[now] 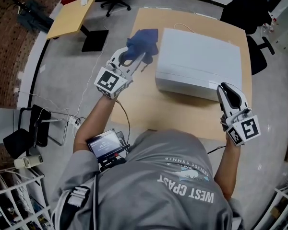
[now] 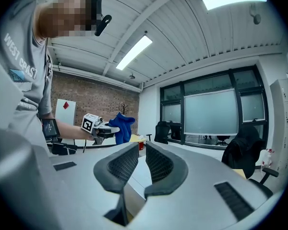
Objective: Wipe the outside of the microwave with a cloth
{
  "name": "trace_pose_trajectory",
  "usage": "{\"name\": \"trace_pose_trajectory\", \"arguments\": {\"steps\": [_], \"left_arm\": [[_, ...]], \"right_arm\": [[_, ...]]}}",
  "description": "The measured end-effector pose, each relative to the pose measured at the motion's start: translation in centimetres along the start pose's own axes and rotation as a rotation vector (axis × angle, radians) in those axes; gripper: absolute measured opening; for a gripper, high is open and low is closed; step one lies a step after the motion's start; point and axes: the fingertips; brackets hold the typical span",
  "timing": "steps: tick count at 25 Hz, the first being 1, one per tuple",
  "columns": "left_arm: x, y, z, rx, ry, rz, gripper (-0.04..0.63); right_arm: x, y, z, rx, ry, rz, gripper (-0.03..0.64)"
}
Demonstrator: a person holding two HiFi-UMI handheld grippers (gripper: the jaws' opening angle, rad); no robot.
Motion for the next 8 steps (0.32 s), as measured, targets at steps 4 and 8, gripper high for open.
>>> {"name": "trace_pose_trajectory", "arguments": {"steps": [4, 8], "left_arm": [[0.5, -2.9, -1.6, -0.021, -0.005, -0.028, 0.069], [1.3, -7.0, -2.4, -0.015, 0.002, -0.052, 0.069]], "right_arm": [[3.3, 0.0, 0.2, -0.001, -0.021, -0.015, 0.058], [7.3, 0.5, 0.4, -0.003, -0.023, -0.045, 0.058]]}}
Point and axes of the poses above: the fingertips, and each gripper's own axes: x backward along the fingers, y to its left, z out of its underside, and after that the axes turned 6 degrees about x, right-handed
